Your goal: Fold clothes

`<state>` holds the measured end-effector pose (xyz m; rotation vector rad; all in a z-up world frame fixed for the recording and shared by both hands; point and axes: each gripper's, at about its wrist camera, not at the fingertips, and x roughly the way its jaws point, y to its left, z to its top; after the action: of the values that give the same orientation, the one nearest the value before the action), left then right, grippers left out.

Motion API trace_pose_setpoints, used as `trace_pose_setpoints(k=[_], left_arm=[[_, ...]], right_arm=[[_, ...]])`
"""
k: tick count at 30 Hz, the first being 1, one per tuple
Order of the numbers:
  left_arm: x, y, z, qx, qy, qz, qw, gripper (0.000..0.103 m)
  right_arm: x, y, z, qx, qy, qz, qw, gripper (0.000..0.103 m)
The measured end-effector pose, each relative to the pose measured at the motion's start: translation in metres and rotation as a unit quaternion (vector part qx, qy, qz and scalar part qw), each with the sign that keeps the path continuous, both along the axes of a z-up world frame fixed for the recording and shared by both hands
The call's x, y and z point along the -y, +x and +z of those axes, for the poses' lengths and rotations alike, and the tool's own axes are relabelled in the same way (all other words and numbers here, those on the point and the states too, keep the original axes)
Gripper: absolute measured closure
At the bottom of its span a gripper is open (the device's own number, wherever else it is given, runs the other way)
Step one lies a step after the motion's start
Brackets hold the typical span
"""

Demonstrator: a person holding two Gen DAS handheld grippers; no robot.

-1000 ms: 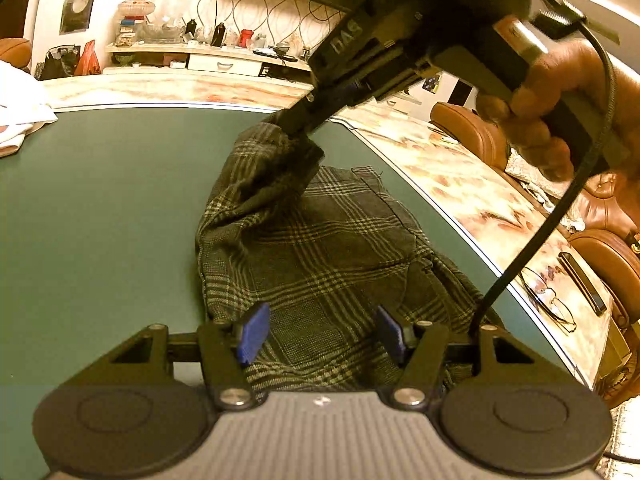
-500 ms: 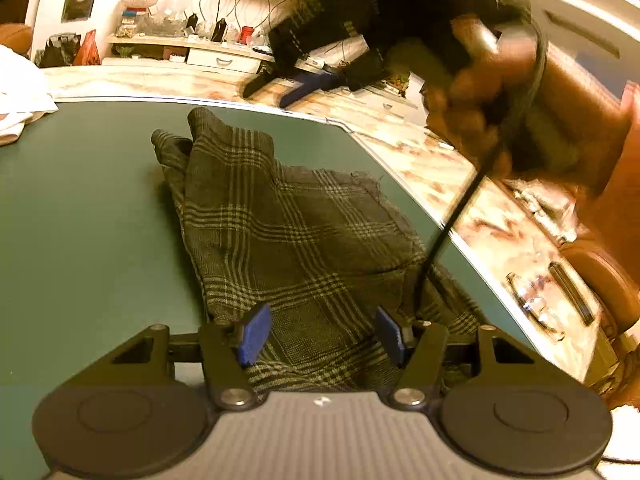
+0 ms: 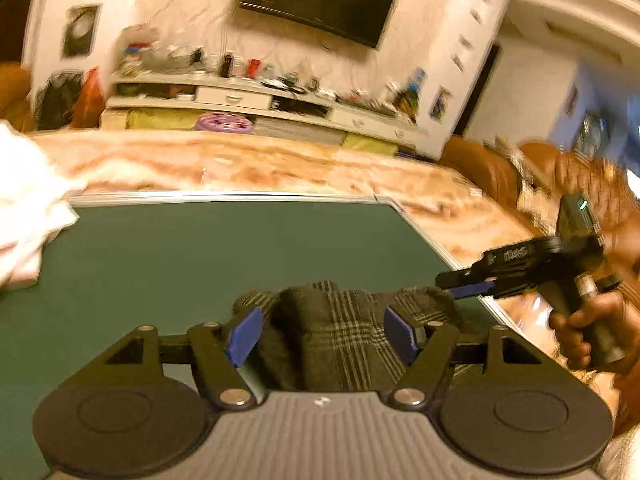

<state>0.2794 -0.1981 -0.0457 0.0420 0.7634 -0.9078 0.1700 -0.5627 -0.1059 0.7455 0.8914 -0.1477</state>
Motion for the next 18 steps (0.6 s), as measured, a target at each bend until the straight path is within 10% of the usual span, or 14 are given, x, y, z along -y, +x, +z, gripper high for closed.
trace_pose_setpoints(k=[5,8,10,18], left_arm=[[0.034,0.014,-0.012,-0.026,0.032,0.002,0.9991,0.033],[0.035,0.015,-0.019,-0.026,0.019,-0.007,0.9994,0.088],[0.029,0.016,-0.021,-0.028,0.011,0.005,0.9995,0.089],[-0.032,-0.015,-0.012,0.020,-0.031,0.077,0.9964,0.094]], right_arm=[[-0.007,-0.007,-0.009,0.027,0.007,0.025,0.999,0.060],[-0.016,-0.011,-0.002,0.058,-0.031,0.044,0.997,0.077],[-0.023,-0.015,0.005,0.074,-0.050,0.051,0.995,0.092],[-0.073,-0.039,0.050,0.168,-0.074,0.163,0.969,0.093]])
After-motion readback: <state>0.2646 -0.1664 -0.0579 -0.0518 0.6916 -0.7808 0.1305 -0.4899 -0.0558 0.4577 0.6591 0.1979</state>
